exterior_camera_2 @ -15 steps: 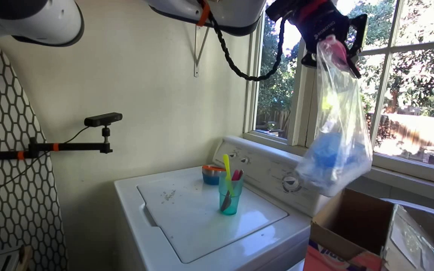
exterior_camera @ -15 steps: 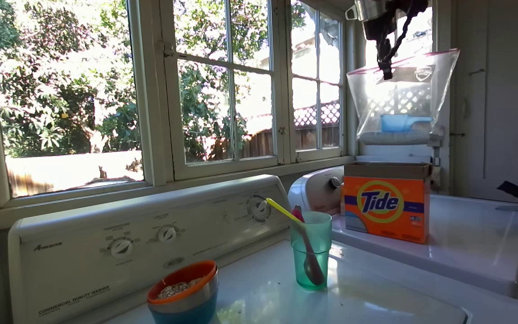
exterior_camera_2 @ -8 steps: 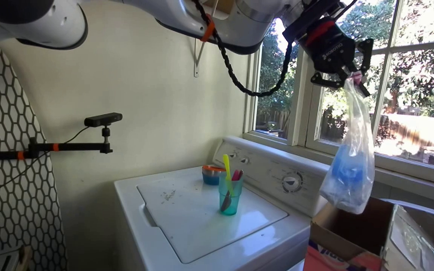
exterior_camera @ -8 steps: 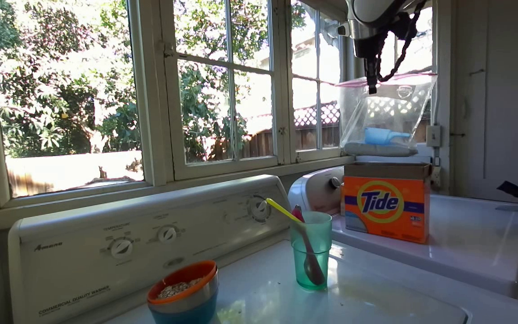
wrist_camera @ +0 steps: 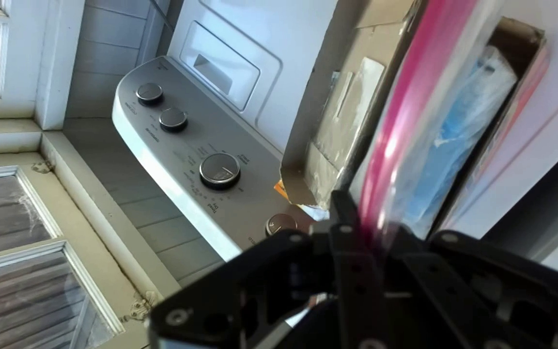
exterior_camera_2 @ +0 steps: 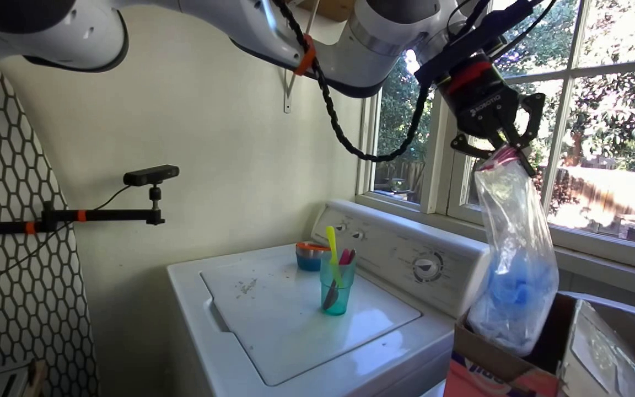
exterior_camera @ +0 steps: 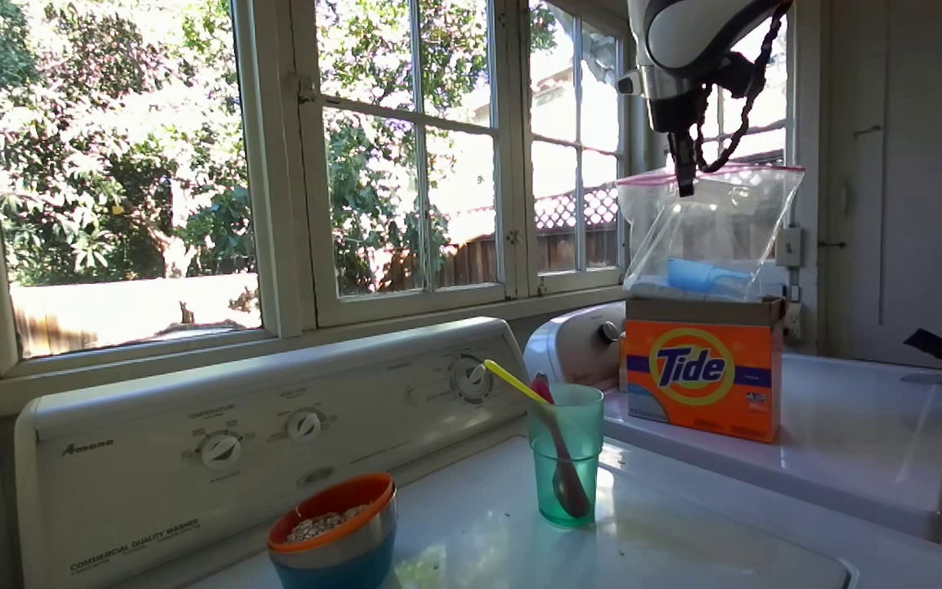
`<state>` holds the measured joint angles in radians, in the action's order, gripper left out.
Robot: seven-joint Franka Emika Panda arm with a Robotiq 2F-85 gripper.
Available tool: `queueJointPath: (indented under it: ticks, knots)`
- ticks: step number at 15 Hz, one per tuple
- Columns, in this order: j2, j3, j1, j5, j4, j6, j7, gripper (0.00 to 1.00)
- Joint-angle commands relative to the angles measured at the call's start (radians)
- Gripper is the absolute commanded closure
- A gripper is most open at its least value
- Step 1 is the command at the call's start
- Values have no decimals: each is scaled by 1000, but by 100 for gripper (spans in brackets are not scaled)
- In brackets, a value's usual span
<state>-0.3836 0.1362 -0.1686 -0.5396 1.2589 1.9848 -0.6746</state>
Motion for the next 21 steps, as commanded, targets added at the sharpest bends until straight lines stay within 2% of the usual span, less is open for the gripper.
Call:
queueJointPath:
  ticks: [1,5,8,13,16,21]
  knots:
    - [47,1,-2,8,68,-23,3,99]
    - [46,11,0,7,79,-49,-5,99]
    - [30,17,12,-16,66,-117,-1,99]
    - [-21,-2,15,7,32,-189,-22,99]
    - [-62,-18,9,41,8,-217,-47,99]
    - [-135,-57,-25,214,-23,-211,-68,99]
